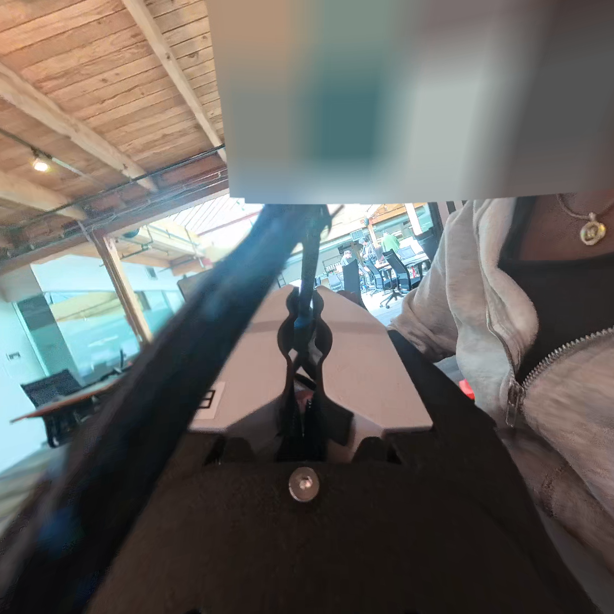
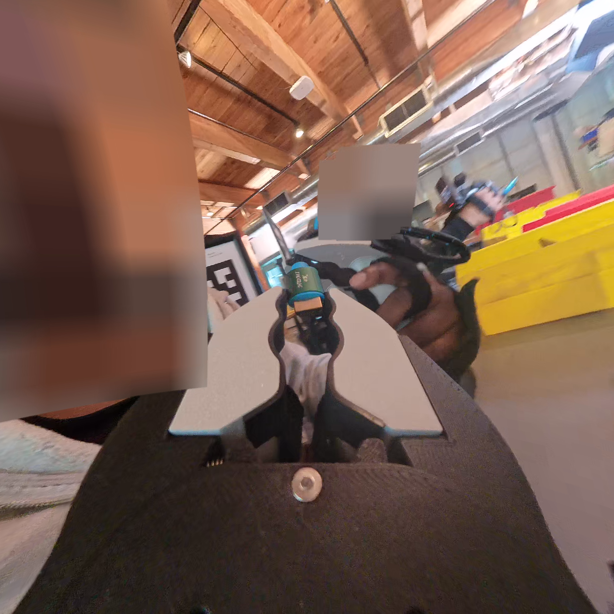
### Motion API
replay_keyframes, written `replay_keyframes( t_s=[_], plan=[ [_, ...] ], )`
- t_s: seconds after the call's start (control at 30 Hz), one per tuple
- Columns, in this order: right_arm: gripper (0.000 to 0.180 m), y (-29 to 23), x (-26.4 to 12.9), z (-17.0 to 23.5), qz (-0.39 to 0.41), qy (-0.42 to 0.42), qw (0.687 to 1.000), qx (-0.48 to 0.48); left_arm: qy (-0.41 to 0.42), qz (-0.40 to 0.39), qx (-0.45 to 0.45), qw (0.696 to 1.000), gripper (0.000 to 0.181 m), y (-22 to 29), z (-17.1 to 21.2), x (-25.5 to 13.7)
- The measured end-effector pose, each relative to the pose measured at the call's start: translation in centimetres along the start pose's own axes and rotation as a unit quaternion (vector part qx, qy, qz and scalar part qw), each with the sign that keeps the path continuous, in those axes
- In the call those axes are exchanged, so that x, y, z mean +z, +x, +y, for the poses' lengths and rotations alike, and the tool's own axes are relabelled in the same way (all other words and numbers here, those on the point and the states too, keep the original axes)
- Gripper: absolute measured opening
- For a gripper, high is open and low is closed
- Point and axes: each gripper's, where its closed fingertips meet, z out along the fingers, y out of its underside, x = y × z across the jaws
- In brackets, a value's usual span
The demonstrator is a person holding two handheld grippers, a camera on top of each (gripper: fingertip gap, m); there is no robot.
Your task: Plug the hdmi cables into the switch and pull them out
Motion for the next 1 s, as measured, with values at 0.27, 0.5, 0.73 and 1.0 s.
replay_keyframes(
  t_s=[0.27, 0.5, 0.73, 1.0],
  plan=[
    [0.020, 2.1, -1.6, -1.7, 0.147, -0.054, 0.966, -0.206, -0.101, -0.091, -0.094, 0.986, 0.038, -3.0, 4.0, -0.3],
    [0.020, 3.3, -1.8, -0.9, 0.208, -0.090, 0.925, -0.304, -0.106, -0.089, -0.149, 0.979, 0.021, -3.1, 4.9, -0.4],
    [0.020, 2.7, -1.7, -1.0, 0.199, -0.098, 0.927, -0.303, -0.122, -0.073, -0.126, 0.982, 0.022, -2.7, 4.7, -0.6],
    [0.021, 2.5, -1.8, -1.0, 0.194, -0.117, 0.919, -0.322, -0.116, -0.063, -0.144, 0.981, 0.020, -2.6, 4.6, -0.7]
  ],
)
